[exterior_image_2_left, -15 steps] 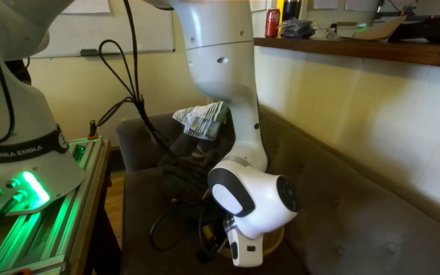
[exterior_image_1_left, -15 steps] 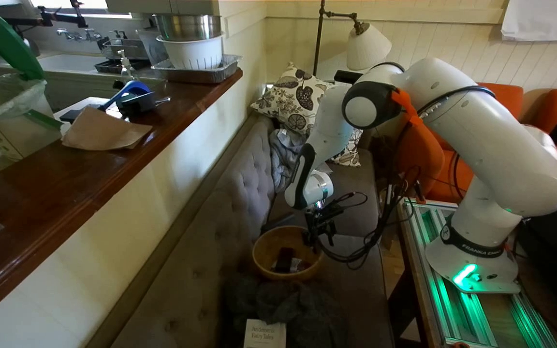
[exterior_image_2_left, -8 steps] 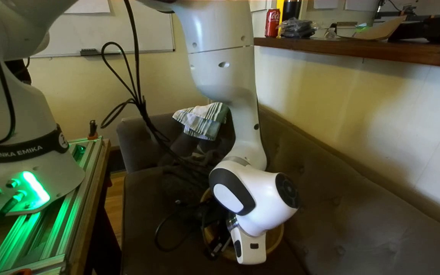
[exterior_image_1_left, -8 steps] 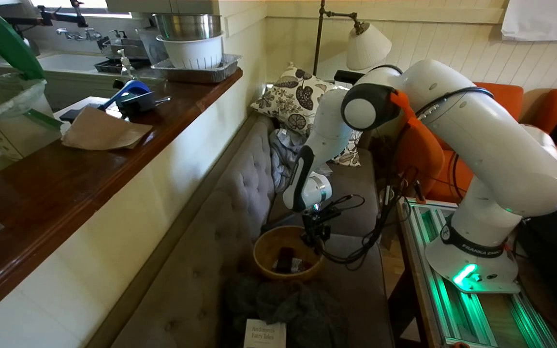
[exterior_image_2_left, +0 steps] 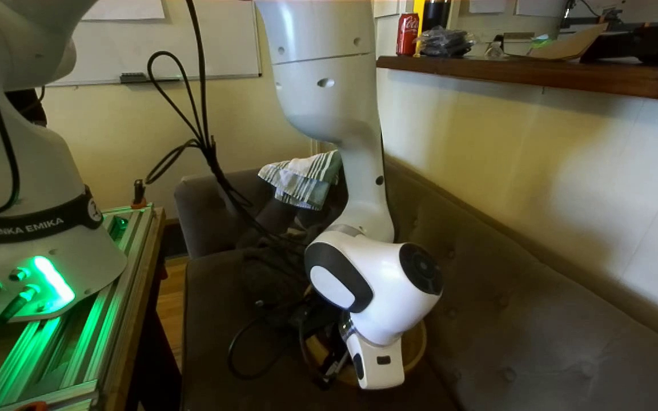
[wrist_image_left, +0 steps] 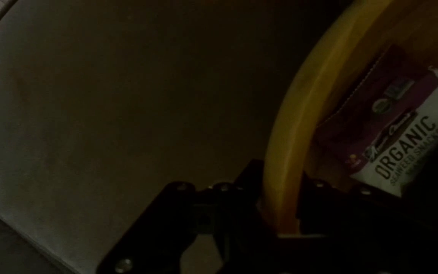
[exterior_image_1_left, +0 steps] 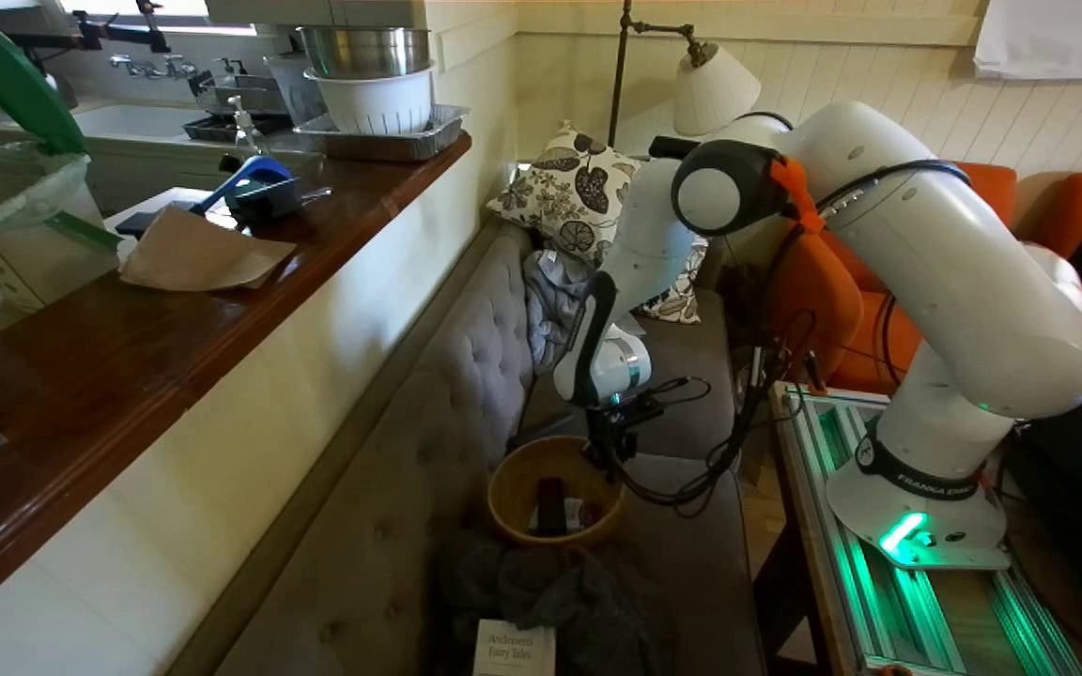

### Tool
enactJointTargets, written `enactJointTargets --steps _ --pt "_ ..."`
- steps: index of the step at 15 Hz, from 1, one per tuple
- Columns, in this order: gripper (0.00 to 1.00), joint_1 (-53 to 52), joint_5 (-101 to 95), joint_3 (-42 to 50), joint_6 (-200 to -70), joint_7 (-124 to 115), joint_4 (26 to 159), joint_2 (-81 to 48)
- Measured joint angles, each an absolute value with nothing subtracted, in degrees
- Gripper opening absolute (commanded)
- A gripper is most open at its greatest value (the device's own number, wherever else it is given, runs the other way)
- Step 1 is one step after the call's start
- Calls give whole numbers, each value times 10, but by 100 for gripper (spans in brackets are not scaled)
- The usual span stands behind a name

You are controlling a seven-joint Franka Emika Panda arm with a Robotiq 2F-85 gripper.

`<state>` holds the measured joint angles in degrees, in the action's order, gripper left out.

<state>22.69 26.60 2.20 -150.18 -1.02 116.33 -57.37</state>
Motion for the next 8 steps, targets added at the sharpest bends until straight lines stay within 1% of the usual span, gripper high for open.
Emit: enactJointTargets --steps 3,8 --pt "5 269 284 -8 -1527 14 1193 -545" --pt "5 379 334 -67 -1541 87 1244 -499"
